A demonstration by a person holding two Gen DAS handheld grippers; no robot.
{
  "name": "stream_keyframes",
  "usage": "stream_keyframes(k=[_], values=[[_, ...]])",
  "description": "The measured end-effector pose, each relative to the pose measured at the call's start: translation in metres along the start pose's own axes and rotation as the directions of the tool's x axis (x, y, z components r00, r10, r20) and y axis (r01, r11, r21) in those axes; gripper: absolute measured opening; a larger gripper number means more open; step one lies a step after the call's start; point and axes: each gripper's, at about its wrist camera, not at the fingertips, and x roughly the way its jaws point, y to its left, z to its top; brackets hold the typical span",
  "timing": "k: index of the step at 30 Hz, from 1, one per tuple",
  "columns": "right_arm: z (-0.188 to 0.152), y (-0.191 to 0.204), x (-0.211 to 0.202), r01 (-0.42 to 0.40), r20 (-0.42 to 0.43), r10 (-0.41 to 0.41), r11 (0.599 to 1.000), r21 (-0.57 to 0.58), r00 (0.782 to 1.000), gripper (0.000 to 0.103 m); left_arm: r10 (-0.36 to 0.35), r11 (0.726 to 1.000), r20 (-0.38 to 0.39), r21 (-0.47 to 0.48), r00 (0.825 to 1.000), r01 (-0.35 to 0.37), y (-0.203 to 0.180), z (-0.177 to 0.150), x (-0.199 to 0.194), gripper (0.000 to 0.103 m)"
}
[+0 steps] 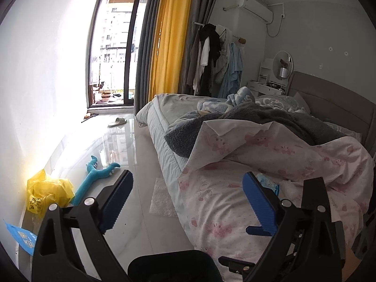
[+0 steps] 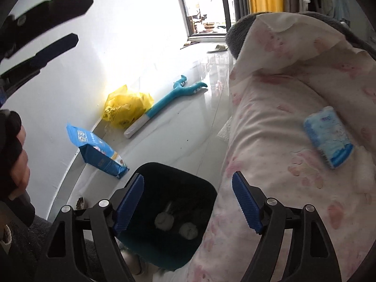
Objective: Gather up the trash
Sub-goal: 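Move both open tools back toward the blue tissue packet on the bed, then grasp the blue tissue packet with the left tool while the right tool grasps the clear plastic wrapper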
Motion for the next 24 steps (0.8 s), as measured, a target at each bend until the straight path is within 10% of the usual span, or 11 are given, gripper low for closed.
stream_keyframes(k=[24], values=[[-0.007,-0.101,-0.063,0.145,0.154,-0.169,0.977,0.154,0.974,0.081,-0.119,0.988,-0.013,0.097,0.993,0.120,-0.068,0.002,0.048,0.097]])
